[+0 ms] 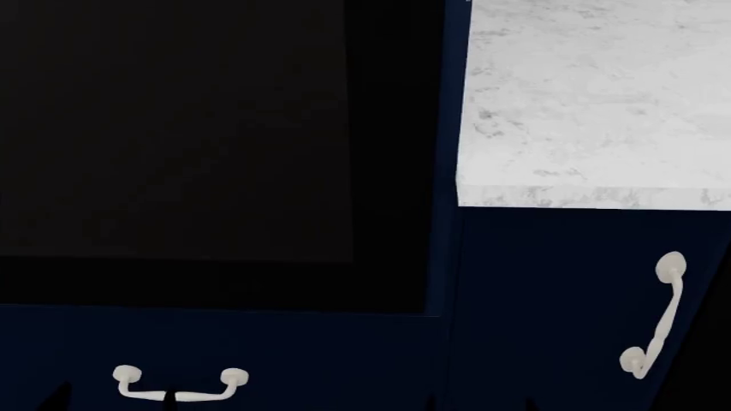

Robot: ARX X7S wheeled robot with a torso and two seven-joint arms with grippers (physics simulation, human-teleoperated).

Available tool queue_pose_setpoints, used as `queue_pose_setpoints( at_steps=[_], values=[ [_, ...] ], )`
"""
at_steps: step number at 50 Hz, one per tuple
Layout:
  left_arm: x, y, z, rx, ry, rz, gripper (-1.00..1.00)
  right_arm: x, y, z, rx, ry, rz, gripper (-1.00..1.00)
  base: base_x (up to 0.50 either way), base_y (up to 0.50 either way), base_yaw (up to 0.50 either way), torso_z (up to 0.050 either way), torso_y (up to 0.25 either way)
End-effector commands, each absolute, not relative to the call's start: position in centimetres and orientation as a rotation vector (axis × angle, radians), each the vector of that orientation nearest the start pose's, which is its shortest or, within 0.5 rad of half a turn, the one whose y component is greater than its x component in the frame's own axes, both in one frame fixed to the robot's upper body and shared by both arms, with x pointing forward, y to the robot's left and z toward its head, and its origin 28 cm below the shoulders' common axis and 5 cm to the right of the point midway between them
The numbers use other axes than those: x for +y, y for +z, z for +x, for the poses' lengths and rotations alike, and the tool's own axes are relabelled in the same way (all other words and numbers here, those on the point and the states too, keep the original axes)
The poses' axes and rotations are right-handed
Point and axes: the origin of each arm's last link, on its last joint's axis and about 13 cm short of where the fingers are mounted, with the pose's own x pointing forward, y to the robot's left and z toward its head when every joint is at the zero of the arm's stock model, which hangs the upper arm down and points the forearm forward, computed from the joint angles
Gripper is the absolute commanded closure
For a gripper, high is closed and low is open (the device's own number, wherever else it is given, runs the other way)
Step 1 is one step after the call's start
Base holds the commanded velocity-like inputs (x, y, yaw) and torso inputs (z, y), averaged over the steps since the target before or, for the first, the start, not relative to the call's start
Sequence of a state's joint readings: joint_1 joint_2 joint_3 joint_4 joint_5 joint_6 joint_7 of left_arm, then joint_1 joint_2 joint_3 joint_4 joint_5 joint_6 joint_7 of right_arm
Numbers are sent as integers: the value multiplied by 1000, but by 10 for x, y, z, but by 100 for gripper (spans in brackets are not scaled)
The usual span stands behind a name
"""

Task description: Press the start button on the microwave

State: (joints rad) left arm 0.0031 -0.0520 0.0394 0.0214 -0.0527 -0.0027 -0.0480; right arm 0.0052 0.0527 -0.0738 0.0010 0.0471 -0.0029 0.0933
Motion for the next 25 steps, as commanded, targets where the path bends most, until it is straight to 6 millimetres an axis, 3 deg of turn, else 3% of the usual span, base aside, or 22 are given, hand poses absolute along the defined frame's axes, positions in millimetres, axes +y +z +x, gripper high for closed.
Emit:
queue_pose_setpoints(
  at_steps=[1,10,16,25],
  values=[
    [213,18,209,-13,14,-4,-100,-91,15,212,-1,-25,6,-100,0,500,0,0,0],
    [213,16,209,-11,16,-7,-100,-91,16,212,-14,-21,17,-100,13,467,0,0,0],
    [213,17,209,-9,19,-10,-100,-91,18,212,-8,-25,60,-100,36,0,0,0,0],
    [213,16,209,-4,19,-10,-100,-91,17,212,-13,-14,73,-100,390,0,0,0,0]
  ],
)
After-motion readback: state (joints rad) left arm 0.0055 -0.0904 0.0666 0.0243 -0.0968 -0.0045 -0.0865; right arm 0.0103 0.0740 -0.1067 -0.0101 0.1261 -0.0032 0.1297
